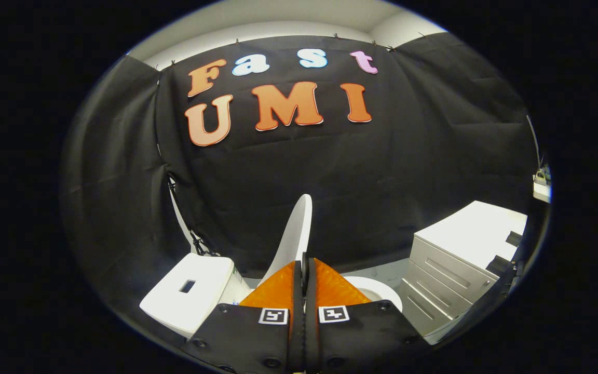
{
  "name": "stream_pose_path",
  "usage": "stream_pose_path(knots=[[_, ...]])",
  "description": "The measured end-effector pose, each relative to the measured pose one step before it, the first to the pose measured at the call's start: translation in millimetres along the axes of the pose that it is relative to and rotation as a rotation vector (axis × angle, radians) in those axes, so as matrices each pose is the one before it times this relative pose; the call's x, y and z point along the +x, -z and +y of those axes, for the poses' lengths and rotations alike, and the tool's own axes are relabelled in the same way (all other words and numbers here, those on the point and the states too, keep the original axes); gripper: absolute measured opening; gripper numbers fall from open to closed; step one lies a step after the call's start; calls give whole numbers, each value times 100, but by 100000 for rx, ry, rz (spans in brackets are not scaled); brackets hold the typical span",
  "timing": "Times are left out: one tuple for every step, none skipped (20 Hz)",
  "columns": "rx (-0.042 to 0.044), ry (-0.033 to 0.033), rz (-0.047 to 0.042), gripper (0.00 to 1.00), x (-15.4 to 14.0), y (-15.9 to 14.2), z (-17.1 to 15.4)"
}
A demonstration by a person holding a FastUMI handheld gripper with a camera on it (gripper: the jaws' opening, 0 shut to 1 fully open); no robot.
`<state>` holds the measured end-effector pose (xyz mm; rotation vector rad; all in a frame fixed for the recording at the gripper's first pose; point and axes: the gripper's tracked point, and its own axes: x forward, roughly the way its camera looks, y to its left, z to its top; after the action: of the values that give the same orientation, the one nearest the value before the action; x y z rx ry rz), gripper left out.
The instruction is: Open the toilet lid.
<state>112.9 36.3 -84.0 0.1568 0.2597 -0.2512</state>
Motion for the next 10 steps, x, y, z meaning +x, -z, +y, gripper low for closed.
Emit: stream_pose_path(knots=[[-1171, -703, -463, 8, -141, -284, 1023], [-872, -897, -332, 8, -84, -183, 969], [-874, -800, -697, 8, -210, -281, 998], [-676, -1101, -481, 8, -152, -273, 1085], [-968, -908, -374, 8, -101, -145, 963], [-1517, -913, -298, 8, -177, -94, 1093], [-2291, -607, 104, 8, 43, -76, 961], [-2947, -442, -107, 8, -26, -128, 953], [-2047, -95, 41, 8, -48, -209, 809], [-1357, 202, -234, 8, -35, -161, 774]])
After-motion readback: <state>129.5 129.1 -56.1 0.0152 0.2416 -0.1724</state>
